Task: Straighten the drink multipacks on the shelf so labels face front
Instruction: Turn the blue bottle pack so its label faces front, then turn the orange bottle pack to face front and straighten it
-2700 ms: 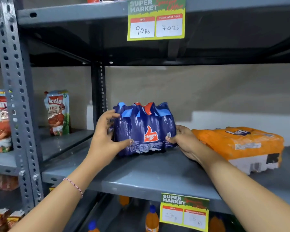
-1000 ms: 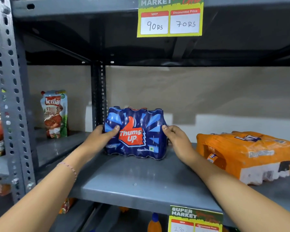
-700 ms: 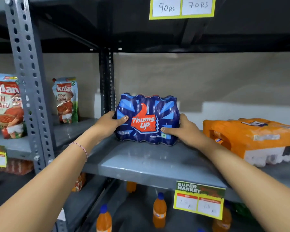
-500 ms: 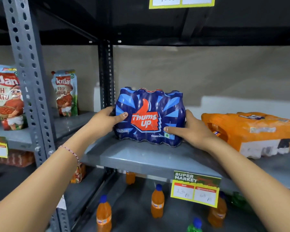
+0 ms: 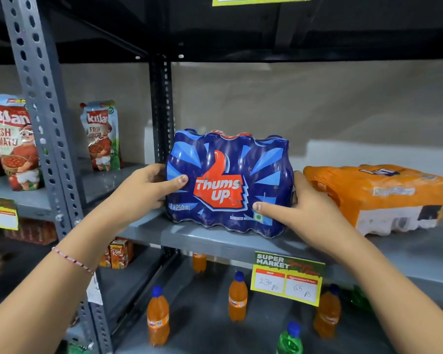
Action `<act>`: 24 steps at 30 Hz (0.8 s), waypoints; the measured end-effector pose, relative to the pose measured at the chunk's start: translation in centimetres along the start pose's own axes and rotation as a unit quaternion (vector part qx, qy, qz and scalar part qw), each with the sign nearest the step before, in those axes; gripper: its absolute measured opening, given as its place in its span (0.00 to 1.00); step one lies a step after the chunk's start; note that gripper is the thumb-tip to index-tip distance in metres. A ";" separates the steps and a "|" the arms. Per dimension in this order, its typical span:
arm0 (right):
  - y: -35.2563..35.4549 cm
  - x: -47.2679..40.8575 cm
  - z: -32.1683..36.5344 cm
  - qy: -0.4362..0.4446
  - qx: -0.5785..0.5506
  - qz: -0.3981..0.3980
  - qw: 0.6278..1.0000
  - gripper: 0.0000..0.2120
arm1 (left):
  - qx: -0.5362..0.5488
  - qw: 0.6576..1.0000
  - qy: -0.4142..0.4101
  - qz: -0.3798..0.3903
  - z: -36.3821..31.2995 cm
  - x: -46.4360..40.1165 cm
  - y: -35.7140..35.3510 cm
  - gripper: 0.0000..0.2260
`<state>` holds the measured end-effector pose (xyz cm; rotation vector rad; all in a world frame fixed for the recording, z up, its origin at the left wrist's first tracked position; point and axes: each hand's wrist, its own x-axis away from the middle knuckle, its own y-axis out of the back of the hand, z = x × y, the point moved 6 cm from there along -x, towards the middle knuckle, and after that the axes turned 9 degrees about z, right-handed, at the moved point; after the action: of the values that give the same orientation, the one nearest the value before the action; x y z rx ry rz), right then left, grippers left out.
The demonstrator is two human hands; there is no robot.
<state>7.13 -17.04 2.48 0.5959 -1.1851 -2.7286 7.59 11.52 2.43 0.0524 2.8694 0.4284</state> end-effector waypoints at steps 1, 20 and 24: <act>0.0 0.1 0.0 0.000 0.003 0.000 1.000 0.33 | -0.006 1.000 0.008 -0.003 0.0 0.2 -0.1 0.10; 20.1 -3.5 -18.4 -0.284 -0.034 -0.002 0.958 0.32 | -0.075 0.992 0.048 0.090 -9.1 -2.8 -25.8 0.35; 20.6 -3.5 -20.0 -0.232 -0.067 -0.018 0.970 0.34 | 0.038 0.988 0.123 0.088 -8.4 -5.3 -28.1 0.26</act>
<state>17.05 -44.01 6.04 -0.0475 -1.0550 -3.0472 10.70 -18.12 3.29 0.2861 3.1384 0.3825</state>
